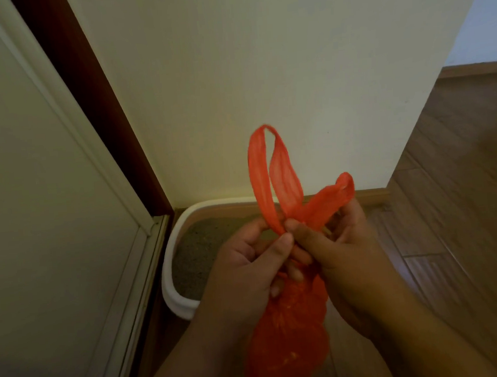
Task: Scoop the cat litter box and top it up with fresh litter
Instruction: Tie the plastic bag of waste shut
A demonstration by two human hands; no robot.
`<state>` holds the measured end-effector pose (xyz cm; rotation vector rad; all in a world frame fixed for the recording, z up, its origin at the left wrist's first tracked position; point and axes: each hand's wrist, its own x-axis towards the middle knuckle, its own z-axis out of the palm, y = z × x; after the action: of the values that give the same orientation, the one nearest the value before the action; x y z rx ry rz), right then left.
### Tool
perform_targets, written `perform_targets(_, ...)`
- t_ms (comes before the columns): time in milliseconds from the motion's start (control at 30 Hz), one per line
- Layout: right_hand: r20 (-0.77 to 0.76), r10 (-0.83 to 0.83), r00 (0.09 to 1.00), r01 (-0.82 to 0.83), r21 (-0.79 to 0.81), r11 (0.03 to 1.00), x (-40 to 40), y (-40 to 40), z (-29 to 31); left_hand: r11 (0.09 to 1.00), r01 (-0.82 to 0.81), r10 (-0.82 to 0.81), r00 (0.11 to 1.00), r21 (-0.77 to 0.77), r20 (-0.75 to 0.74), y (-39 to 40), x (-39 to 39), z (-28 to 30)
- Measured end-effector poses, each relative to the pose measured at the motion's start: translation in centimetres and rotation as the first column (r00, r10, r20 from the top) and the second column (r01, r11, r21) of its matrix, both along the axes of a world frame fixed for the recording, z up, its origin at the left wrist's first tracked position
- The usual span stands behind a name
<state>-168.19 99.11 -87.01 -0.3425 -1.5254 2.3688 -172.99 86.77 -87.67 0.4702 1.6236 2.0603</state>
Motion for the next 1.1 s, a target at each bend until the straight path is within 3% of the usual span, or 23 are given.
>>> perform_targets(133,-0.013,-0.062,0.998,0.061,-0.072,0.996,0.0,0.1,-0.3,0.998,-0.061,0.060,0.997,-0.013,-0.054,0.3,0.0,-0.2)
perform_targets(267,0.000,-0.041,0.999,0.041,-0.023,0.999,0.3,0.0,-0.1,0.991,-0.115,0.114,0.993,-0.064,-0.025,0.3,0.0,-0.5)
perform_targets(433,-0.077,-0.022,0.997,0.015,-0.090,0.996,0.6,-0.3,-0.1,0.991,-0.079,0.082,0.996,-0.112,0.025,0.0,-0.1,-0.3)
perform_targets(600,-0.042,0.070,0.997,-0.058,0.236,0.970,1.1,0.0,0.3,0.985,-0.063,0.068,0.997,-0.163,0.025,-0.8,-0.9,-0.8)
perform_targets(700,0.021,0.048,0.999,-0.051,0.605,0.794,1.2,0.4,-0.1,0.950,-0.087,0.062,0.994,-0.301,-0.092,-1.0,-1.2,-1.2)
perform_targets(767,0.069,0.009,0.998,-0.055,0.711,0.701,1.0,0.7,-0.5,0.928,-0.158,0.090,0.974,-0.337,-0.208,-1.0,-1.4,-1.4)
perform_targets(867,0.115,-0.045,0.992,-0.054,0.736,0.674,0.7,0.8,-0.8,0.901,-0.269,0.122,0.910,-0.341,-0.397,-0.9,-1.5,-1.3)
perform_targets(933,0.132,-0.052,0.990,-0.057,0.701,0.711,0.6,0.7,-1.2,0.888,-0.325,0.154,0.877,-0.325,-0.455,-0.9,-1.4,-1.2)
perform_targets(1100,0.118,0.073,0.990,-0.120,0.452,0.884,0.8,0.7,-0.8,0.888,-0.281,0.140,0.920,-0.365,-0.366,-1.1,-1.5,-0.6)
